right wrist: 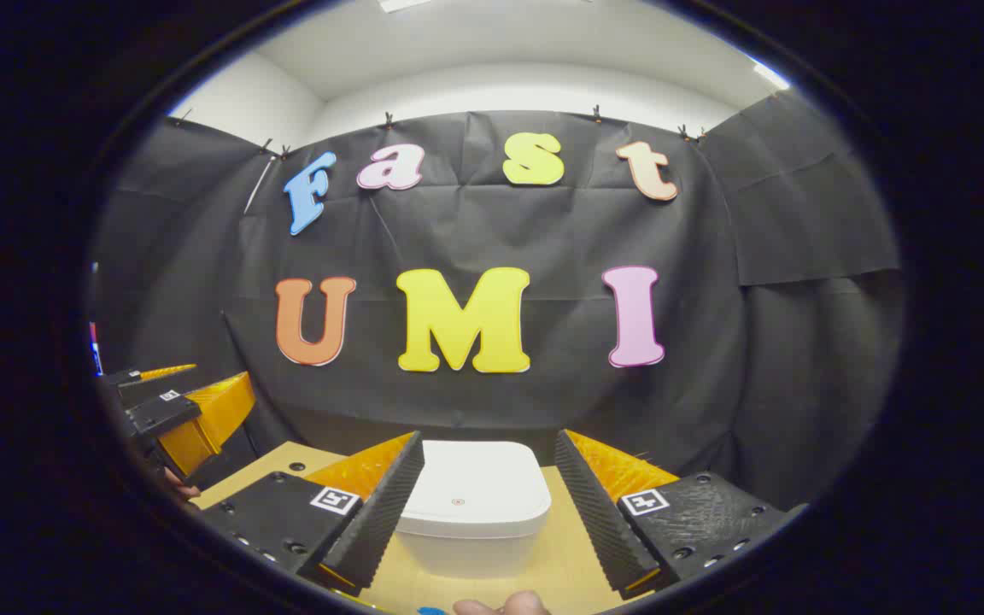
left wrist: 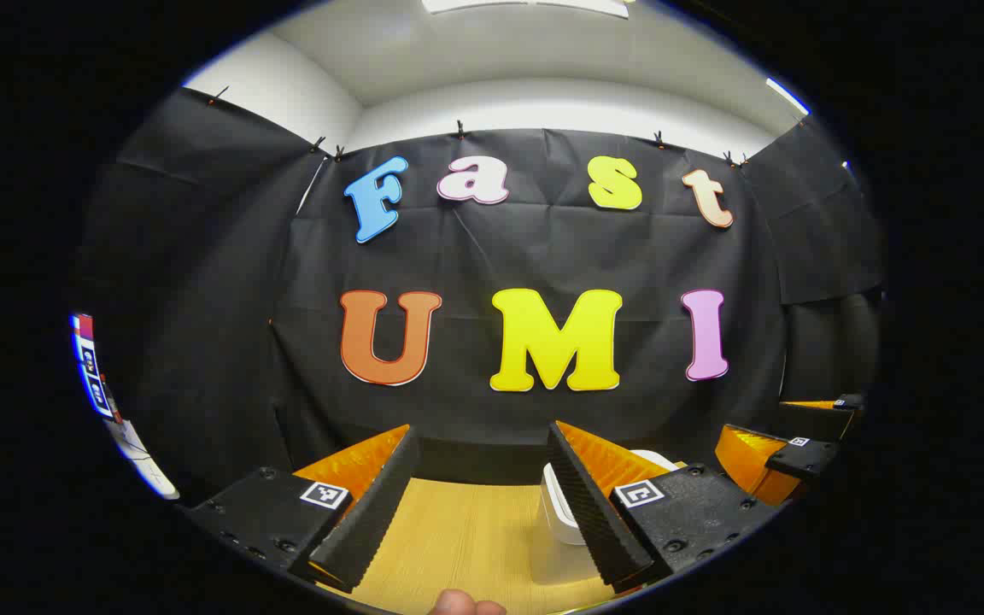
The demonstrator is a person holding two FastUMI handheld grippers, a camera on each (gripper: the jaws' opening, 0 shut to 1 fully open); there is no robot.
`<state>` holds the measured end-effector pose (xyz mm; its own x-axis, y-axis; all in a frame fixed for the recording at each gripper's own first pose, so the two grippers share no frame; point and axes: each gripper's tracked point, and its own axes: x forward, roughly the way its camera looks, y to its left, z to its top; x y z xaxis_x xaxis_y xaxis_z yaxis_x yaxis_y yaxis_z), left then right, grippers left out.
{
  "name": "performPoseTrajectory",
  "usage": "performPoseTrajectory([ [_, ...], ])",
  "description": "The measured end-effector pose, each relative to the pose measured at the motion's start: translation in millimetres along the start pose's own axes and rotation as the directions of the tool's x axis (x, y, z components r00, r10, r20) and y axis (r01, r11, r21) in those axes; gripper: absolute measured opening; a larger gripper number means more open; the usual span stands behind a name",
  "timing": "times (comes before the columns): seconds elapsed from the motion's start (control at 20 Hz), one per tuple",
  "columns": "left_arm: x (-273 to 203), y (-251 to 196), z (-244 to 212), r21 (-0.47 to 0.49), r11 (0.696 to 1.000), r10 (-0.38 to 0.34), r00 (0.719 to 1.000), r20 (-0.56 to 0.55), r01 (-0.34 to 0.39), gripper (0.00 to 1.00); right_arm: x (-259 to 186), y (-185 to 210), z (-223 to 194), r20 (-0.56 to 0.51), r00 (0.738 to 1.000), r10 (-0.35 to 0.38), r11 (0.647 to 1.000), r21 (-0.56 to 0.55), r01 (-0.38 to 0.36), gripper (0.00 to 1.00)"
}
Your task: Press the lid of the desktop garbage bin to open it, pick up the crumpled paper on the desktop and throw it into the bin, then pick up the pop can on the desktop and drop it into the bin, and finally close the garbage bin lid.
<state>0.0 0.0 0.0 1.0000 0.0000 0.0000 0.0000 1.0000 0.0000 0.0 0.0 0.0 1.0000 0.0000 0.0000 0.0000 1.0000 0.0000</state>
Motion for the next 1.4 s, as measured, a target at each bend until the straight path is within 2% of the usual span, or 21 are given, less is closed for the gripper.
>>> performPoseTrajectory([
  [0.35, -1, -2, 2, 0.015, 1.000, -0.006, 1.000, 0.010, 0.006, 0.97, -1, -4, -5, -0.014, 1.000, -0.012, 1.000, -0.011, 0.012, 0.95],
  [0.4, -1, -2, 1, 0.011, 1.000, -0.012, 1.000, 0.007, 0.012, 0.97, -2, -5, -4, -0.013, 1.000, -0.011, 1.000, -0.010, 0.011, 0.92],
  [0.45, -1, -2, 0, 0.010, 1.000, -0.015, 1.000, 0.002, 0.015, 0.97, -1, -5, -3, -0.012, 1.000, -0.010, 1.000, -0.012, 0.010, 0.95],
  [0.75, -2, -2, 1, 0.014, 1.000, -0.015, 1.000, -0.005, 0.015, 0.97, -2, 4, -2, -0.011, 1.000, 0.010, 1.000, -0.003, -0.010, 0.97],
  [0.9, -5, -3, -2, 0.031, 0.999, -0.026, 0.999, -0.024, 0.027, 0.97, 0, 9, -6, -0.021, 1.000, 0.012, 1.000, -0.028, -0.013, 0.92],
  [0.95, -4, -2, -2, 0.034, 0.999, -0.024, 0.999, -0.025, 0.025, 0.97, -1, 13, -8, -0.028, 0.999, 0.020, 0.999, -0.027, -0.021, 0.97],
  [1.0, -4, -3, -2, 0.033, 0.999, -0.027, 0.999, -0.022, 0.028, 0.97, -1, 15, -9, -0.034, 0.999, 0.025, 0.999, -0.021, -0.025, 0.98],
  [1.15, 0, -3, -6, 0.034, 0.999, -0.023, 0.999, -0.029, 0.024, 0.97, 0, 17, -8, -0.032, 0.999, 0.029, 0.999, -0.021, -0.030, 0.95],
  [1.2, 0, -2, -11, 0.031, 0.999, -0.027, 0.999, -0.042, 0.029, 0.97, 1, 15, -7, -0.026, 0.999, 0.025, 0.999, -0.025, -0.025, 0.97],
  [1.4, 5, -12, -10, 0.027, 0.998, -0.055, 0.998, -0.044, 0.056, 0.97, 5, 14, -15, -0.046, 0.999, 0.022, 1.000, -0.008, -0.022, 0.95],
])
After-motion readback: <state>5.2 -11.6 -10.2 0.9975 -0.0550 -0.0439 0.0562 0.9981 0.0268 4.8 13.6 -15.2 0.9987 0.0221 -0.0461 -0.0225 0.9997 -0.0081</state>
